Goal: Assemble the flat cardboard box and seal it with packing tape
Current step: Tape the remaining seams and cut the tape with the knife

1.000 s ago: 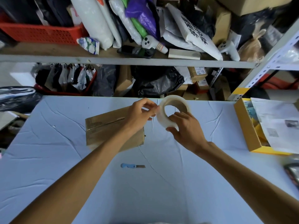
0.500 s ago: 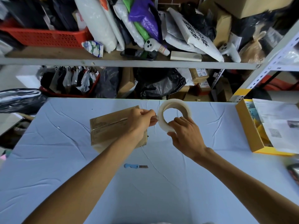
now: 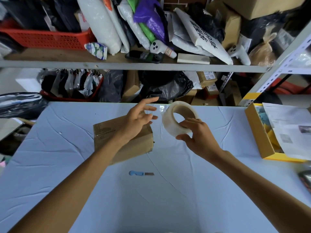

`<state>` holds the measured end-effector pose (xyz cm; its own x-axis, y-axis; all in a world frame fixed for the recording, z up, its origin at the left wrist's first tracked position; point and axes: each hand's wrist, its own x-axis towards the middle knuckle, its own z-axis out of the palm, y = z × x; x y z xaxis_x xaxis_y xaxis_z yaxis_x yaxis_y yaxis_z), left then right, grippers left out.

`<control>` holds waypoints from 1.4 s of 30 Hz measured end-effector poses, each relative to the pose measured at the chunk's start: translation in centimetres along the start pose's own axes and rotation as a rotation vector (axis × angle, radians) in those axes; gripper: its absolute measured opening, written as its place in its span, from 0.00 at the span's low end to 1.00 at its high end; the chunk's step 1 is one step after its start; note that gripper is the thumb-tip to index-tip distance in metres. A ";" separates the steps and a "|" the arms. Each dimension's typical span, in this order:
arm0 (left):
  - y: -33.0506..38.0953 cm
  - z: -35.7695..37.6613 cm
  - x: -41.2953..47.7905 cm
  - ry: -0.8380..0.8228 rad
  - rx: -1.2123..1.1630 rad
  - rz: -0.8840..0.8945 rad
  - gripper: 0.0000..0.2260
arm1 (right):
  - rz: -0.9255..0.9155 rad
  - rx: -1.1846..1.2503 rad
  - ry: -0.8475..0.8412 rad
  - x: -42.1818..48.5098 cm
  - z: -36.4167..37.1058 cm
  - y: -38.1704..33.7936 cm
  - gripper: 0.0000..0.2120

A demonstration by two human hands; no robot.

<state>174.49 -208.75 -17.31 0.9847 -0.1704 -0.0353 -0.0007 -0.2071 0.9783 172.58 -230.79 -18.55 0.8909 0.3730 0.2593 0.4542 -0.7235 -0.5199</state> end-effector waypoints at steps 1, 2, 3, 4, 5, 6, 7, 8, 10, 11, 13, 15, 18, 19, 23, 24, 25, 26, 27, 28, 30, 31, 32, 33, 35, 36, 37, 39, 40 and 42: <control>0.1 -0.1 0.2 -0.017 0.082 0.056 0.19 | -0.002 0.015 -0.011 0.1 -0.1 0.0 0.08; 0.3 -0.2 0.4 -0.044 0.136 0.096 0.19 | -0.005 0.032 -0.019 0.1 -0.2 -0.1 0.08; 0.4 -0.1 0.7 -0.066 0.173 0.122 0.18 | -0.011 0.050 -0.024 0.2 -0.2 -0.1 0.09; 0.5 0.0 0.8 -0.073 0.206 0.131 0.17 | -0.015 0.063 -0.030 0.2 -0.3 -0.3 0.09; 0.5 0.0 0.9 -0.062 0.232 0.130 0.16 | -0.016 0.074 -0.040 0.2 -0.4 -0.4 0.09; 0.5 -0.1 1.0 -0.047 0.242 0.128 0.15 | -0.014 0.084 -0.056 0.2 -0.4 -0.6 0.10; 0.5 -0.2 1.1 -0.035 0.239 0.134 0.14 | -0.008 0.096 -0.070 0.2 -0.5 -0.6 0.10; 0.5 -0.2 1.1 -0.028 0.230 0.143 0.14 | 0.003 0.108 -0.086 0.2 -0.7 -0.6 0.11; 0.6 -0.2 1.2 -0.015 0.232 0.159 0.11 | 0.033 0.134 -0.105 0.1 -0.9 -0.7 0.13; 0.6 -0.1 1.2 -0.011 0.230 0.161 0.08 | 0.046 0.147 -0.109 0.1 -1.0 -0.7 0.14; 0.7 -0.1 1.4 -0.021 0.206 0.160 0.05 | 0.066 0.165 -0.113 0.1 -1.2 -0.6 0.16; 0.8 -0.2 1.5 -0.044 0.213 0.177 0.05 | 0.078 0.182 -0.138 0.0 -1.4 -0.8 0.18; 0.9 -0.8 1.4 -0.130 0.380 0.233 0.08 | 0.097 0.230 -0.216 0.1 -1.9 -0.5 0.21; 1.0 -0.9 1.4 -0.167 0.438 0.244 0.10 | 0.108 0.258 -0.242 0.1 -2.1 -0.3 0.20; 0.9 -1.0 1.0 -0.232 0.505 0.197 0.13 | 0.127 0.310 -0.297 0.2 -2.4 0.2 0.11; 0.9 -1.0 0.9 -0.237 0.503 0.182 0.13 | 0.127 0.315 -0.304 0.2 -2.3 0.2 0.11; 0.8 -1.0 0.9 -0.241 0.497 0.163 0.12 | 0.128 0.321 -0.309 0.3 -2.1 0.3 0.10; 0.8 -1.1 0.8 -0.247 0.491 0.136 0.11 | 0.137 0.331 -0.309 0.3 -2.0 0.3 0.09; 0.7 -1.2 0.8 -0.260 0.487 0.106 0.10 | 0.153 0.340 -0.302 0.4 -2.0 0.4 0.08; 0.7 -1.3 0.8 -0.284 0.484 0.077 0.08 | 0.167 0.342 -0.291 0.5 -1.9 0.5 0.09; 0.7 -1.4 0.9 -0.322 0.463 0.034 0.05 | 0.164 0.311 -0.262 0.5 -1.8 0.7 0.12; 0.7 -1.5 1.0 -0.311 0.448 0.027 0.04 | 0.151 0.297 -0.250 0.4 -1.7 0.6 0.14; 0.7 -1.6 1.1 -0.279 0.441 0.028 0.03 | 0.141 0.295 -0.238 0.3 -1.7 0.5 0.15; 0.8 -1.7 1.3 -0.245 0.439 0.032 0.03 | 0.133 0.296 -0.225 0.3 -1.7 0.4 0.15; 1.0 -1.7 1.4 -0.199 0.424 0.023 0.03 | 0.131 0.293 -0.214 0.5 -1.8 0.2 0.15; 1.1 -1.7 1.4 -0.183 0.409 0.011 0.04 | 0.135 0.295 -0.212 0.6 -1.9 0.1 0.14; 1.3 -1.7 1.5 -0.167 0.398 -0.001 0.06 | 0.141 0.303 -0.209 0.7 -2.0 0.2 0.13; 1.5 -1.9 1.7 -0.143 0.402 -0.032 0.12 | 0.181 0.326 -0.209 0.8 -2.0 0.3 0.11; 1.7 -2.1 1.8 -0.133 0.405 -0.045 0.15 | 0.221 0.310 -0.208 0.8 -1.7 0.4 0.11; 1.8 -2.3 2.0 -0.118 0.421 -0.055 0.17 | 0.361 0.198 -0.217 1.2 -1.0 0.5 0.13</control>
<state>176.86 -207.29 -15.15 0.9588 -0.2518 -0.1317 -0.0440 -0.5893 0.8067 173.91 -231.34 -17.68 0.9602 0.2456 -0.1327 0.0862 -0.7128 -0.6961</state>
